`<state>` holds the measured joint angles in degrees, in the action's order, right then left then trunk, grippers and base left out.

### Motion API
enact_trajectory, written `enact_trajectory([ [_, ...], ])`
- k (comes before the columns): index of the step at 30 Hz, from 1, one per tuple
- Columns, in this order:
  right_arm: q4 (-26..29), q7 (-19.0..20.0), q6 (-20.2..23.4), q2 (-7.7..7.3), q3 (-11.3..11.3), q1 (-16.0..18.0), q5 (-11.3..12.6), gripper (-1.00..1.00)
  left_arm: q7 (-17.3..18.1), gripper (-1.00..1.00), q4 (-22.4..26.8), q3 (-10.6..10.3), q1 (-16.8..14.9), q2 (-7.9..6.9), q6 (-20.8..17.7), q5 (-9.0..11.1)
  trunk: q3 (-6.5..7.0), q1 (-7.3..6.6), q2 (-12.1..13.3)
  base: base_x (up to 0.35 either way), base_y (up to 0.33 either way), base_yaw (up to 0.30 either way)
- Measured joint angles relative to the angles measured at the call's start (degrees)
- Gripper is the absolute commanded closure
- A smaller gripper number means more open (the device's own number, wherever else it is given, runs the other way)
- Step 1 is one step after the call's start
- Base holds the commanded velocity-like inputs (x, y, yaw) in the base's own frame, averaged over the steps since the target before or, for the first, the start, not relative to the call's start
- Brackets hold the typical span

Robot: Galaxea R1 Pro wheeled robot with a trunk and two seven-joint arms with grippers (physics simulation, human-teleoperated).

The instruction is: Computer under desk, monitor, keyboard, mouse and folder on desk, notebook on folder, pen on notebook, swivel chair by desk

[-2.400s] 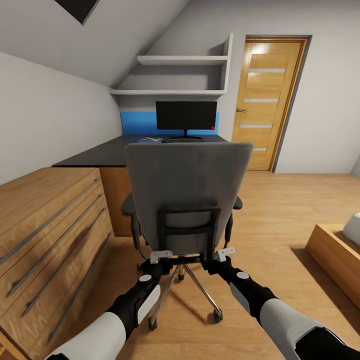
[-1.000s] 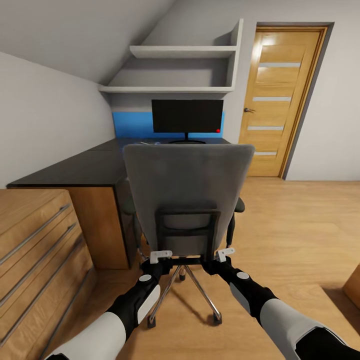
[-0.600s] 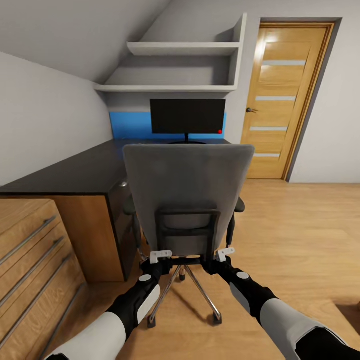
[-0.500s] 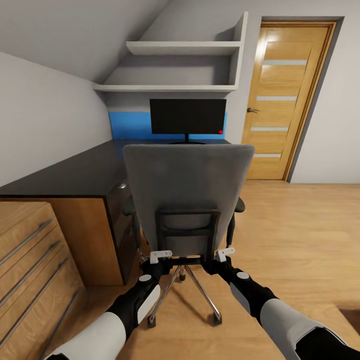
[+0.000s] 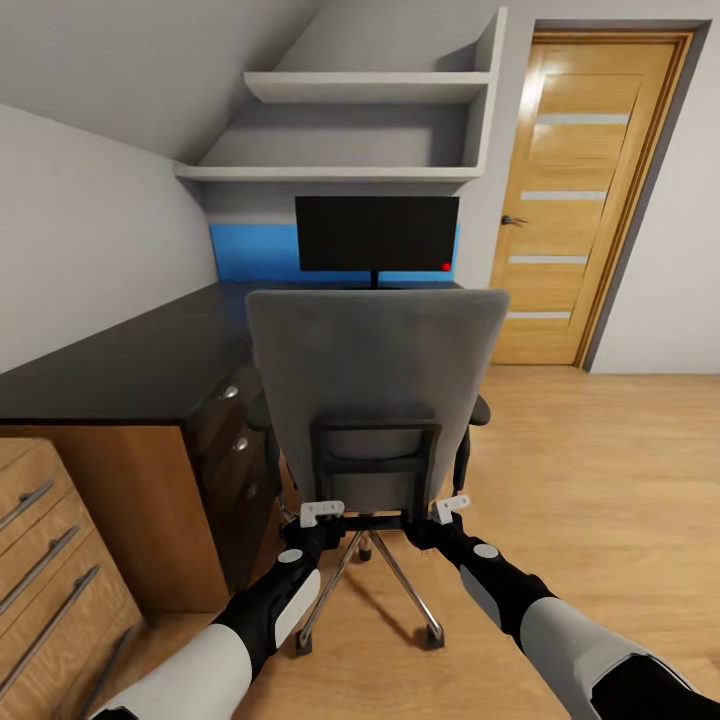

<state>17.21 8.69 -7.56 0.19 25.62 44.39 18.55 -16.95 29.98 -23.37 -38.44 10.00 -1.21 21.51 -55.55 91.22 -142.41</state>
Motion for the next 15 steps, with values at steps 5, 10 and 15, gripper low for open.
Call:
enact_trajectory([
  [5,0.00,-0.01,0.00,0.03,-0.09,0.01,0.00,-1.00,0.03,-1.00,0.01,0.05,0.00,0.00,-0.06,-0.08,0.00,0.00,0.00,0.327,-0.020,0.000],
  [10,0.03,-0.04,0.00,0.02,-0.15,0.02,0.00,-1.00,0.04,-1.00,0.02,0.11,0.00,0.00,-0.06,-0.13,0.00,0.00,0.00,0.326,-0.096,0.000],
  [15,0.07,-0.01,0.00,0.01,-0.23,0.03,0.01,-1.00,0.05,-1.00,0.03,0.14,0.00,0.00,-0.06,-0.15,0.01,0.00,0.00,0.321,-0.147,0.000],
])
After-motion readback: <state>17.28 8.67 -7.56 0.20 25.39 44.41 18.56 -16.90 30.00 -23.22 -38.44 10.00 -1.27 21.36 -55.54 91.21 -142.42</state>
